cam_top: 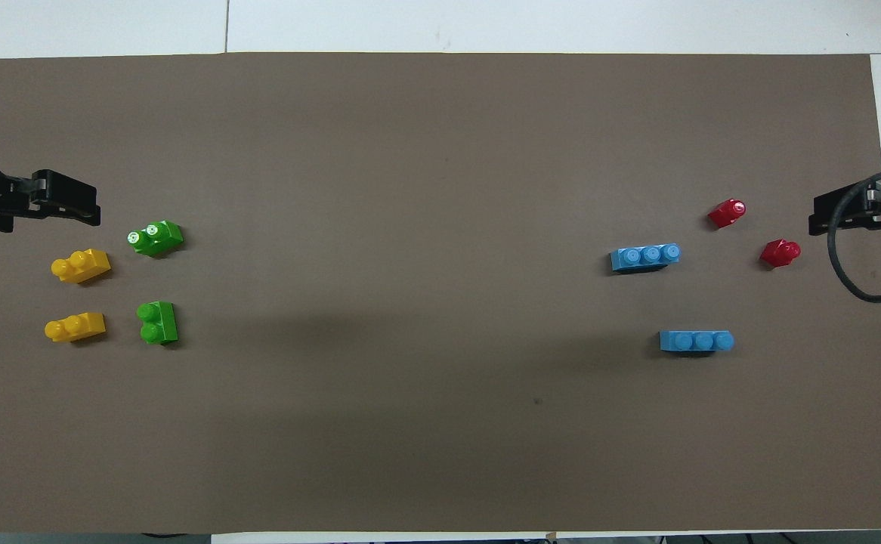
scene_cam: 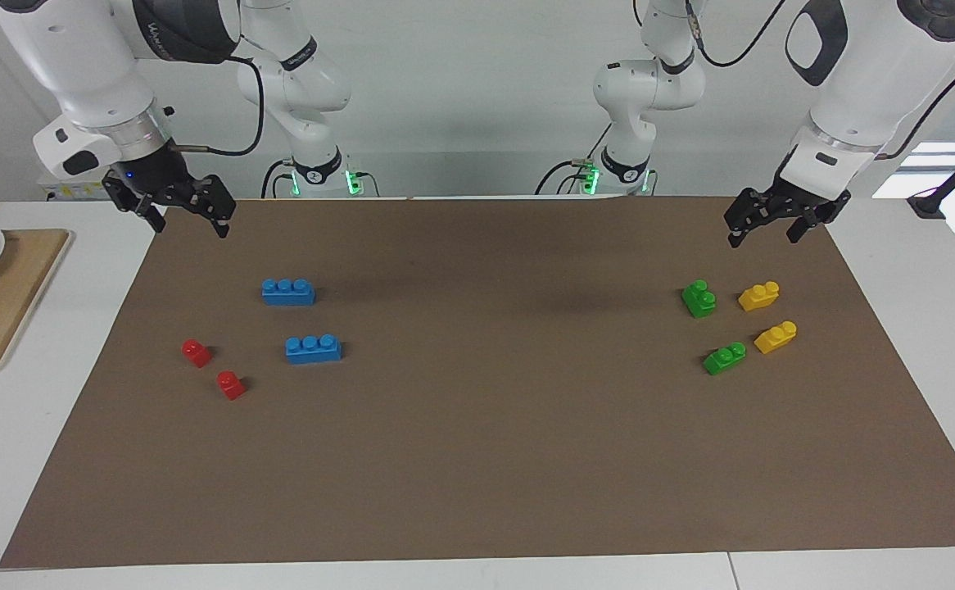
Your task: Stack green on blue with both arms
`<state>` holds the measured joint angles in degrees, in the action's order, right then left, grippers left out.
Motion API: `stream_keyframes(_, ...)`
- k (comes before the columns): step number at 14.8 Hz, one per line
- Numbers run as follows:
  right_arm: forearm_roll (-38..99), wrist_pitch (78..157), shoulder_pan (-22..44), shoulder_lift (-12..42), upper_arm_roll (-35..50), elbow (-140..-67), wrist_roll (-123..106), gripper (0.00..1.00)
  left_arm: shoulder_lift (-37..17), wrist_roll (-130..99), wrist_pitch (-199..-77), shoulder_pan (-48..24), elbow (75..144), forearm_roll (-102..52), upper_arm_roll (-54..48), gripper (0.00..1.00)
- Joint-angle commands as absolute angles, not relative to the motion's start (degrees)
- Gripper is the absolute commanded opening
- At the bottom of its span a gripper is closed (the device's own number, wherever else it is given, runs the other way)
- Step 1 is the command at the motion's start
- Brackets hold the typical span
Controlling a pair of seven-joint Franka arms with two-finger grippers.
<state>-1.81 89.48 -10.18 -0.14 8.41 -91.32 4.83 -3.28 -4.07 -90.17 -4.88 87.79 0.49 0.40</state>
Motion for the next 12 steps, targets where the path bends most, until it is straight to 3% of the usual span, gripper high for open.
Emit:
stream_keyframes(1, -2.2, 89.47, -10.9, -0.79, 8.96, -92.11, 3.78, 1.0, -2.81, -3.34, -90.44, -5.8, 87.71, 1.49, 1.14, 1.0)
stream_keyframes(12, -1.93, 90.26, -10.9, -0.88, 8.96, -92.64, 4.39, 1.0, -2.2, -2.99, -90.53, -5.8, 88.94, 1.58, 1.41, 1.0)
